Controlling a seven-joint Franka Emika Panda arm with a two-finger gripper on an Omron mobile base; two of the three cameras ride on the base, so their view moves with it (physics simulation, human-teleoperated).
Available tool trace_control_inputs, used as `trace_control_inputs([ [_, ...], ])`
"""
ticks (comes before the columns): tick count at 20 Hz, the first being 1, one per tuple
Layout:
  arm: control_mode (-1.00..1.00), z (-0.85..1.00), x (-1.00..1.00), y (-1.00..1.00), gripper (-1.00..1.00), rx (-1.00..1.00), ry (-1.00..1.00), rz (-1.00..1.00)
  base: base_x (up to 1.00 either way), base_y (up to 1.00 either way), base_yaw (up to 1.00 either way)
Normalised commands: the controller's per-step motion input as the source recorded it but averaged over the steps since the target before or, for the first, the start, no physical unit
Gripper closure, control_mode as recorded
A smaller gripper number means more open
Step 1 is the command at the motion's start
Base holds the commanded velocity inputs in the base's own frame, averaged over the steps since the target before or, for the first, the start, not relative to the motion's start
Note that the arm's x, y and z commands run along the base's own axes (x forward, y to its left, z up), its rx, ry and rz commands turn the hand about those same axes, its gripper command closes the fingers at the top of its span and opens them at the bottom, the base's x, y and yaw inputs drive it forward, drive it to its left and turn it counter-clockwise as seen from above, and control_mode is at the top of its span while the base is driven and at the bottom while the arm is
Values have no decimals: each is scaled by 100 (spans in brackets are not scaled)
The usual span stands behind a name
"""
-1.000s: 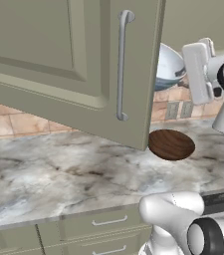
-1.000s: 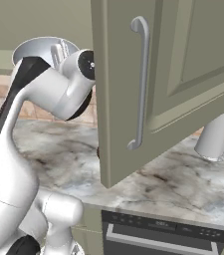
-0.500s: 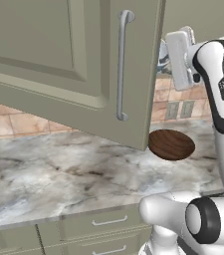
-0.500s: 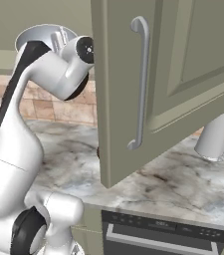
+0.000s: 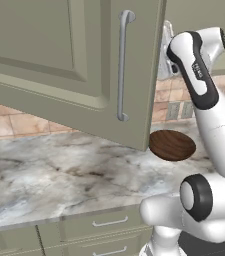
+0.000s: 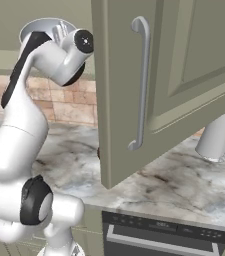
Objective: Open the cabinet. Pick the bowls from the counter and place them in the cabinet. Then close the cabinet.
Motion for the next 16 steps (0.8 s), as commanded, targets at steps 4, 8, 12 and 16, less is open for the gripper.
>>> trace_control_inputs([
  [4, -100, 0, 72, 3, 100, 0, 0, 0, 0, 0, 0],
  [8, -100, -8, 74, 10, 100, -1, 0, 0, 0, 0, 0],
  [12, -100, -19, 32, 29, 100, 0, 2, 3, 0, 0, 0],
  [16, -100, -15, 29, 36, 100, 0, 2, 4, 0, 0, 0],
])
